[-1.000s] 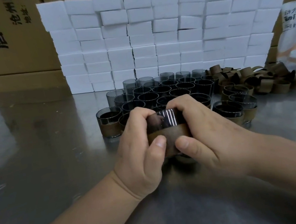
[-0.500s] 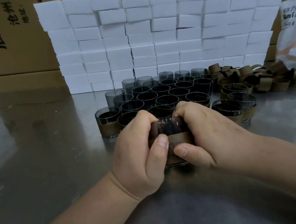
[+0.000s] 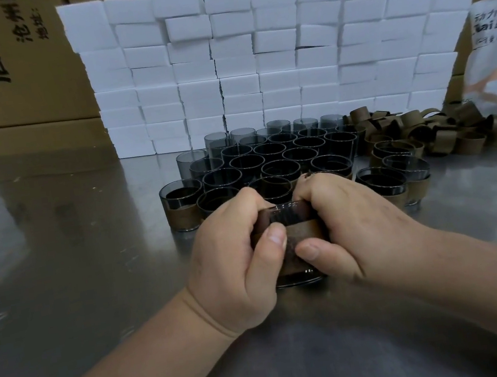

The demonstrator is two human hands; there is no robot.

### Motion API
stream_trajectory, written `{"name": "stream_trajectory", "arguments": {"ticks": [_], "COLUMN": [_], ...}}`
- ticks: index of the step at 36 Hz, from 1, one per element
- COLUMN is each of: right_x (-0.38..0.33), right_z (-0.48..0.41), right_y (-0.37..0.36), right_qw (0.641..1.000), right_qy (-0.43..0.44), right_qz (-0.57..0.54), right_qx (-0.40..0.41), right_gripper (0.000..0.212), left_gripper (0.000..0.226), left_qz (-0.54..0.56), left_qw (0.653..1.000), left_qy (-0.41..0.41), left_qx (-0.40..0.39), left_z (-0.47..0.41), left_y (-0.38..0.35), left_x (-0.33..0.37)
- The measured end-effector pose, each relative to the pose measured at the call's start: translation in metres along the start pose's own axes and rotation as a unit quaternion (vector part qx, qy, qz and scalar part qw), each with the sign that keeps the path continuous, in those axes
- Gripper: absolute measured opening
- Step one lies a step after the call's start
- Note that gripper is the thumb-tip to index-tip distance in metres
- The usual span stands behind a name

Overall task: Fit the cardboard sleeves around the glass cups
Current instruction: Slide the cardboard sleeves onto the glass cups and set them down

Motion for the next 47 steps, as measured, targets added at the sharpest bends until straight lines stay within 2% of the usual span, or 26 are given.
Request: {"name": "stream_trajectory", "arguments": {"ticks": [6, 15, 25, 32, 37, 47], "right_x": [0.002, 0.0021, -0.0001, -0.0032, -0.0021, 0.0015], "right_z": [-0.0001, -0.0008, -0.0009, -0.0039, -0.0028, -0.0036], "right_y": [-0.0007, -0.001, -0.0014, 0.0018, 0.003, 0.0055], "right_qw": [1.0, 1.0, 1.0, 0.999, 0.998, 0.997], "right_qy": [0.005, 0.001, -0.007, -0.014, -0.008, 0.001], "right_qz": [0.001, -0.006, 0.001, 0.026, 0.05, 0.078], "right_qx": [0.003, 0.0, -0.012, -0.016, -0.023, -0.006], "right_gripper": [0.057, 0.069, 0.05, 0.048, 0.06, 0.047], "left_gripper": [0.043, 0.043, 0.038, 0.037, 0.038, 0.044], "left_qz": [0.0, -0.001, -0.006, -0.018, -0.048, -0.055], "left_qw": [1.0, 1.0, 0.999, 0.998, 0.996, 0.996], "left_qy": [-0.005, -0.002, -0.001, 0.009, 0.012, 0.034], "left_qx": [0.003, 0.009, 0.043, 0.064, 0.069, 0.056], "left_z": [-0.0008, 0.0, 0.0023, 0.0014, -0.0001, 0.0006], "left_y": [0.0007, 0.0006, 0.0, -0.001, -0.0016, -0.004], "left_x": [0.0007, 0.0, -0.0028, -0.0058, -0.0056, -0.0081]}}
Point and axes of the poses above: each hand's wrist, its own z-axis away from the middle knuckle, its own y-axis out of the back of the hand, x = y × z, the point moved 4 cm from there along -z, towards the middle knuckle, and after that the axes turned 12 degrees about -z, right-handed, at the moved point
